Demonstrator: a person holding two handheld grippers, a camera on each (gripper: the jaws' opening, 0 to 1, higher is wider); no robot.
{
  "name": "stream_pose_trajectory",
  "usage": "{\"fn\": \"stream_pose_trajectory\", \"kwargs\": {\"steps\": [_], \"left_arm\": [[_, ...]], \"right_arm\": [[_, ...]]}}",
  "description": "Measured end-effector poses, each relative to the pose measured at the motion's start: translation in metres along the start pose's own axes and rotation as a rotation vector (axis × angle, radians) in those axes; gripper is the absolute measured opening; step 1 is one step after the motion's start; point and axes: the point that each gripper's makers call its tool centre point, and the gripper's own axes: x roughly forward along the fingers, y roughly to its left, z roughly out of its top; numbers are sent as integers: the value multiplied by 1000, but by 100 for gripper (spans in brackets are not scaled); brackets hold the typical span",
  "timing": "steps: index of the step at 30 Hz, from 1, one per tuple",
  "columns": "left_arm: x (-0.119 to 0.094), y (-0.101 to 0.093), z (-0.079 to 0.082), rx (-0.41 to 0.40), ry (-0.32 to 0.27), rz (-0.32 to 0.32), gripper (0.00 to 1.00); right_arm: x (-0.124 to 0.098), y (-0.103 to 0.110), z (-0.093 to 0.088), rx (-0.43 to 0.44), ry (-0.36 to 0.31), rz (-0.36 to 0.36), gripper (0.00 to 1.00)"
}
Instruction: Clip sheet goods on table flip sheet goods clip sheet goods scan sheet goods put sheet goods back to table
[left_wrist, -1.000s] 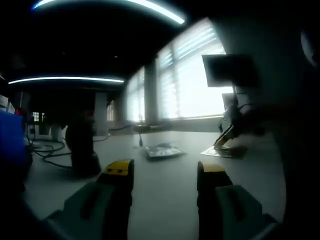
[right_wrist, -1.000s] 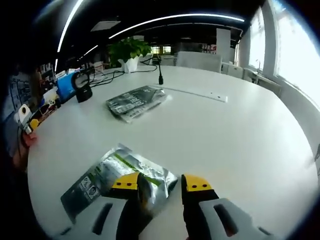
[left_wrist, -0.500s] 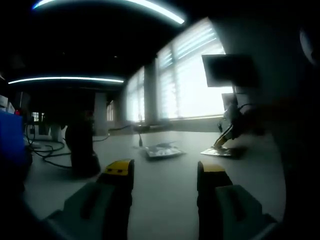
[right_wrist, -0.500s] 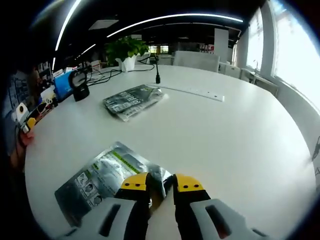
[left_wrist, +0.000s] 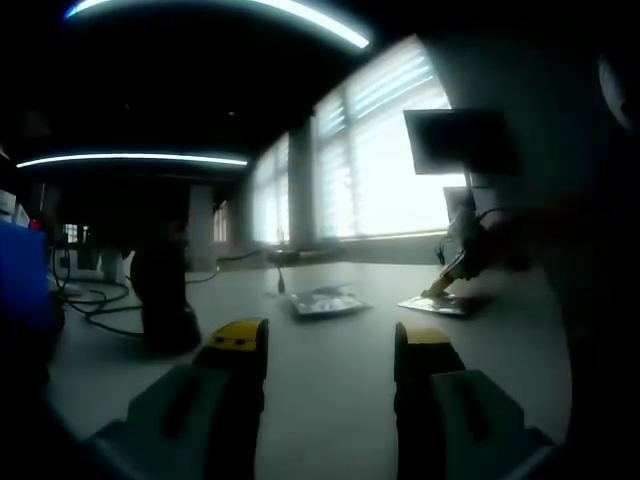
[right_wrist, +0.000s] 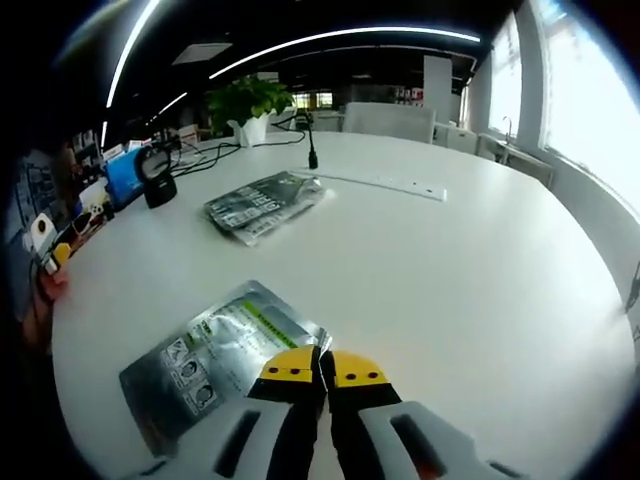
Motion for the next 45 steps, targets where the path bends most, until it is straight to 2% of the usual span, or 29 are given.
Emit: {"fn": "stream_pose_trajectory", "kwargs": {"steps": [4,7,12,15,19,23,29,35,37,40,45], "left_arm": [[0,0,0,1,1,1,43],[0,1,0,0,1,3,43],[0,1,-1,-1,3,3,43],[1,1,-1,0,5,2,43],[1,1,-1,1,5,2,43],[0,1,-1,3,5,2,43],[0,1,-1,3,4,2,43],[0,1,0,1,1,3,43],[0,0,0,1,1,2,43],[0,0,0,1,0,2,43],[-1,0,1,2,-2,2,43]], "right_arm": [[0,2,1,50,-8,8,0],[0,3,0,174,-13,45,0],[-10,14,0,234,-60,70,0],[-16,17,6,282,-96,96,0],[-26,40,16,353,-154,133,0],[-30,38,33,411,-214,167,0],[-58,61,57,448,-303,205,0],[-86,86,68,479,-373,233,0],[-84,73,79,489,-391,239,0],[-94,81,78,491,-409,240,0],[-90,78,84,496,-432,248,0]]}}
